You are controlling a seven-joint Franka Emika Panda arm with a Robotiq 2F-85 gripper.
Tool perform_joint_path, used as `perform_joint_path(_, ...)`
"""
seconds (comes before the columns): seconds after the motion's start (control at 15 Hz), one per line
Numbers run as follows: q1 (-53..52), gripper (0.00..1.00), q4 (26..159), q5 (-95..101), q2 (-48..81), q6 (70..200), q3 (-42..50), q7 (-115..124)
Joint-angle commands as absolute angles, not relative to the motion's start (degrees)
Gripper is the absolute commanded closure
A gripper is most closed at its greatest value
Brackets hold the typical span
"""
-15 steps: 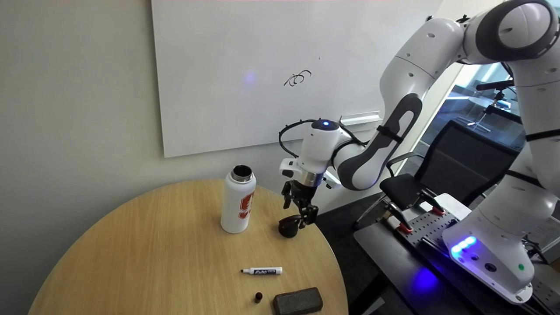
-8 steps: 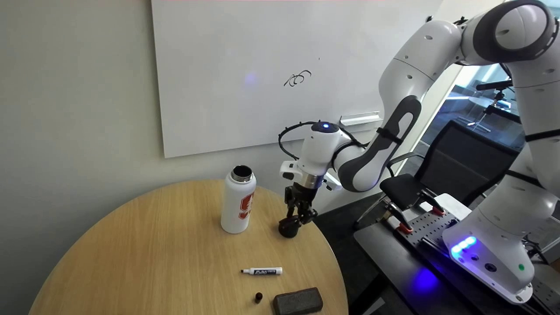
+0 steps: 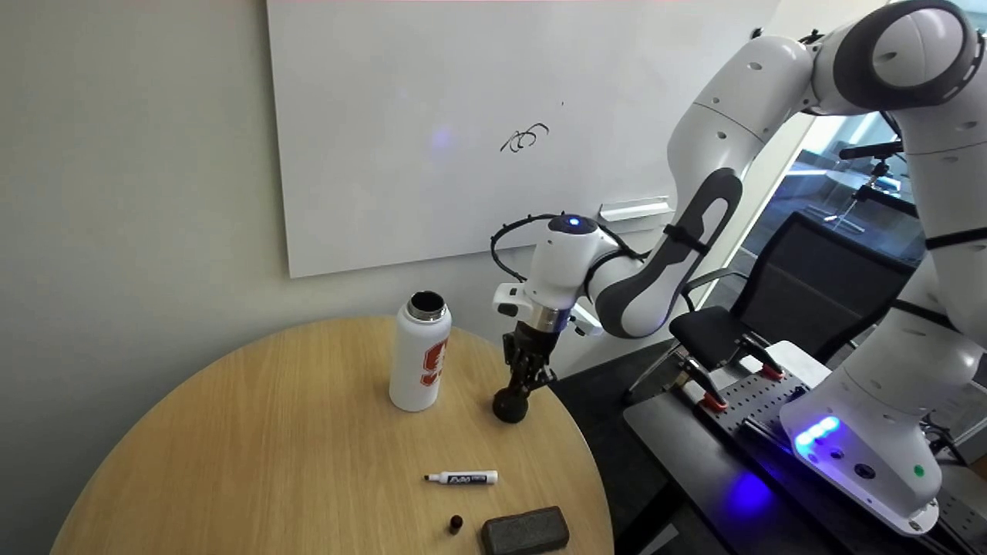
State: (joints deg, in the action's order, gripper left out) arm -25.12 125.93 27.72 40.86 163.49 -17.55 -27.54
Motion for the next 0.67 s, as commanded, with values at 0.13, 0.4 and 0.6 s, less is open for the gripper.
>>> perform_joint_path(0.13, -24.70, 0.95, 129.78, 24.39, 29.88, 156.01, -20.47, -22.55)
perform_joint_path(0.4, -25.01, 0.95, 129.43, 19.39, 20.97, 144.57, -24.27, -21.16)
perform_joint_path(0.6, -24.48, 0.95, 128.32, 15.83, 14.70, 137.32, -26.76, -22.92)
